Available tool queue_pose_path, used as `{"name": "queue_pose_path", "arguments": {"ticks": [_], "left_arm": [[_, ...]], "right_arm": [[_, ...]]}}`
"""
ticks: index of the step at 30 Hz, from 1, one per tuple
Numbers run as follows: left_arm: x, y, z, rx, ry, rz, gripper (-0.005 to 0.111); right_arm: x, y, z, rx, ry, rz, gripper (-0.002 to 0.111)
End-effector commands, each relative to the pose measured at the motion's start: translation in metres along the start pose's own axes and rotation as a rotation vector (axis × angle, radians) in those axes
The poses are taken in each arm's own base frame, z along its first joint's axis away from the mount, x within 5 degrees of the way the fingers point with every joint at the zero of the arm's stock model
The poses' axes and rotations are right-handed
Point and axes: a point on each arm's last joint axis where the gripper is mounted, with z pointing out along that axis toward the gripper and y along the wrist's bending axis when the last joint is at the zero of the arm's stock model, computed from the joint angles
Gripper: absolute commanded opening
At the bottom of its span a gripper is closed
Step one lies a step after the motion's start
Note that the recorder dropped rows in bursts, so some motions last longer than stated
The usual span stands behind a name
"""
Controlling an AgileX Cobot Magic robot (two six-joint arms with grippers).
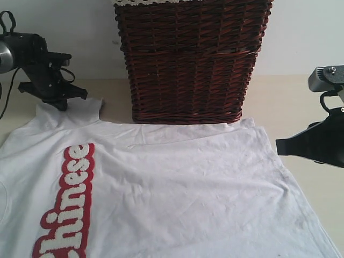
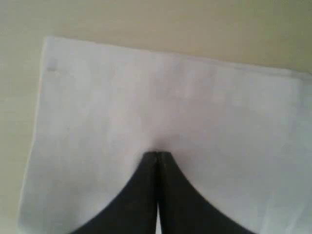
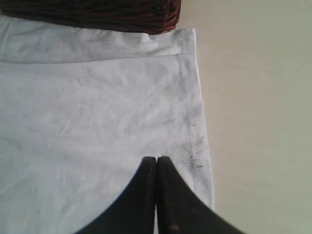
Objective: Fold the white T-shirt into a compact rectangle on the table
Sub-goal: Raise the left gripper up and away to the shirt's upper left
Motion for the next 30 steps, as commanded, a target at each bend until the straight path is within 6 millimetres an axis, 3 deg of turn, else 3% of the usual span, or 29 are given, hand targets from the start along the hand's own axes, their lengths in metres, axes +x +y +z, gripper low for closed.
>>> {"name": "queue_pose_path", "arguments": {"ticks": [1, 10, 15, 18, 21, 26, 30], "left_arm": [[-0.007, 0.009, -0.007, -0.002, 0.001, 0.006, 0.0], [-0.029, 0.007, -0.052, 0.058, -0.067, -0.032, 0.0], [-0.031, 0.0, -0.096, 0.151, -0.053, -0.027, 0.0], [-0.035, -0.004, -0.134, 0.199, -0.107, -0.013, 0.0], [-0.028, -0.021, -0.164, 0.256, -0.114, 0.012, 0.0], [0.001, -0.053, -0.201, 0.269, -0.049, 0.052, 0.0], [0.022, -0.072, -0.234, 0.278, -0.116, 0.064, 0.0]], "right_arm": [[0.001, -0.002, -0.001, 0.004, -0.005, 0.002, 0.0], [0.001, -0.001, -0.001, 0.003, -0.007, 0.002, 0.0], [0.001, -0.001, -0.001, 0.003, -0.007, -0.001, 0.0], [0.001, -0.002, -0.001, 0.004, 0.0, 0.001, 0.0], [0.001, -0.002, -0.001, 0.004, -0.001, -0.004, 0.0], [0.001, -0.001, -0.001, 0.002, 0.002, -0.005, 0.0], [0.001, -0.001, -0.001, 0.001, 0.002, -0.003, 0.0]]}}
